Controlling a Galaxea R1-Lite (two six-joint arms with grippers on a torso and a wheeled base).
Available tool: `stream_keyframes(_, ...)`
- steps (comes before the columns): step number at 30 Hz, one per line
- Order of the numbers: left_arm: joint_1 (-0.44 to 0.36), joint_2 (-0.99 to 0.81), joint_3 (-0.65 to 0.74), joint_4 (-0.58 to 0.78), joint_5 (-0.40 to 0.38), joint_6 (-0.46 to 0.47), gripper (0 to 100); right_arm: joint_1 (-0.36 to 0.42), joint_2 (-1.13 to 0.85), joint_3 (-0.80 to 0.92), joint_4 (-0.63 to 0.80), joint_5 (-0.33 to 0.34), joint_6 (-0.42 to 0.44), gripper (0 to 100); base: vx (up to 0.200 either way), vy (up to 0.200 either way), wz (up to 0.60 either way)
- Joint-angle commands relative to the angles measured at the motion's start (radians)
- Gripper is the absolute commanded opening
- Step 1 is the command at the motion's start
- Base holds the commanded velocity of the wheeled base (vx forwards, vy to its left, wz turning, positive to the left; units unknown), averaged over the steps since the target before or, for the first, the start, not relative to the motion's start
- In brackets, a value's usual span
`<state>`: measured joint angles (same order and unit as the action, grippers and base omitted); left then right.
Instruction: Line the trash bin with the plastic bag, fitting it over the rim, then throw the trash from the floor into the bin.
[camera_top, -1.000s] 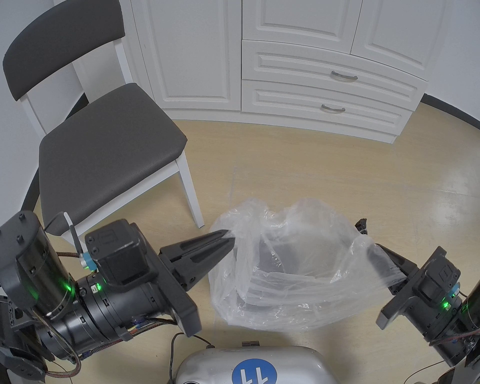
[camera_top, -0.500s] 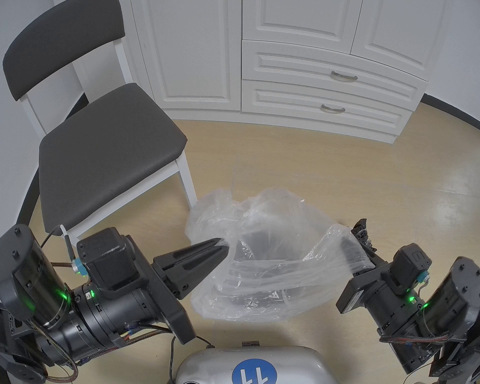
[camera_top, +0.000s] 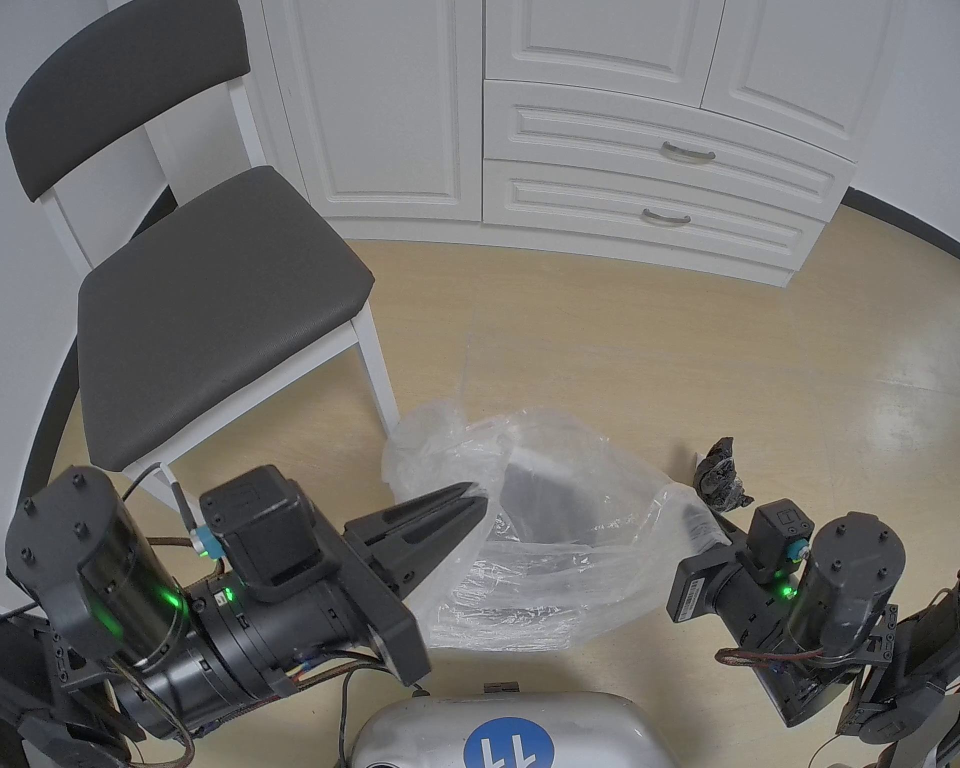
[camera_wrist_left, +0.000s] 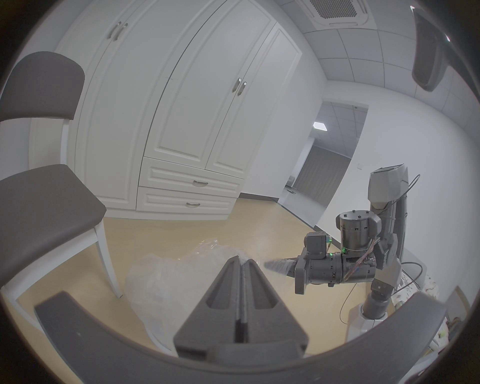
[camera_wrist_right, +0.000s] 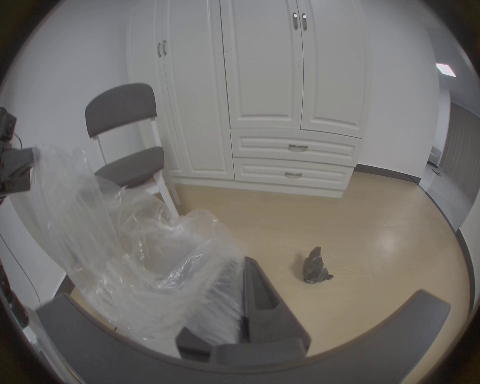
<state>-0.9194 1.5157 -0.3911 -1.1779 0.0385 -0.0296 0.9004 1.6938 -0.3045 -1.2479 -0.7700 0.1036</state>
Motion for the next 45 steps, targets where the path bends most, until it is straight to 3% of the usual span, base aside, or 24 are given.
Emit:
stream_keyframes(1,-0.001,0.044,-0.003,-0.011,0.02,-0.003,0,-0.008,-0.079,-0.018,0.131,0.0,0.067,0,0.0,0.0,0.0)
stream_keyframes(9,-0.009,0.061,-0.005,-0.011,0.02,-0.006,0,-0.032,-0.174,-0.14,0.458,0.0,0.156,0,0.0,0.0,0.0)
stream_keyframes(13,-0.012,0.103,-0.005,-0.011,0.023,-0.023,0,-0.015,-0.206,-0.225,0.671,0.001,0.26,0,0.0,0.0,0.0)
stream_keyframes(17,-0.012,0.141,-0.003,-0.011,0.027,-0.018,0,-0.006,-0.178,-0.274,0.786,0.011,0.354,0,0.0,0.0,0.0)
stream_keyframes(22,-0.003,0.193,-0.012,-0.011,0.052,-0.027,0,-0.002,-0.115,-0.311,0.826,0.035,0.41,0,0.0,0.0,0.0)
stream_keyframes(29,0.014,0.316,-0.019,-0.097,0.058,-0.026,0,0.0,-0.092,-0.312,0.857,0.136,0.449,0,0.0,0.0,0.0)
stream_keyframes(32,0.054,0.373,-0.02,-0.187,0.058,-0.026,0,-0.008,-0.059,-0.347,0.906,0.304,0.548,0,0.0,0.0,0.0)
stream_keyframes(35,0.088,0.42,-0.037,-0.215,0.052,-0.026,0,-0.037,-0.036,-0.372,0.927,0.39,0.597,0,0.0,0.0,0.0)
stream_keyframes(45,0.163,0.54,-0.12,-0.272,0.047,-0.059,0,-0.129,0.118,-0.404,0.846,0.408,0.65,0,0.0,0.0,0.0)
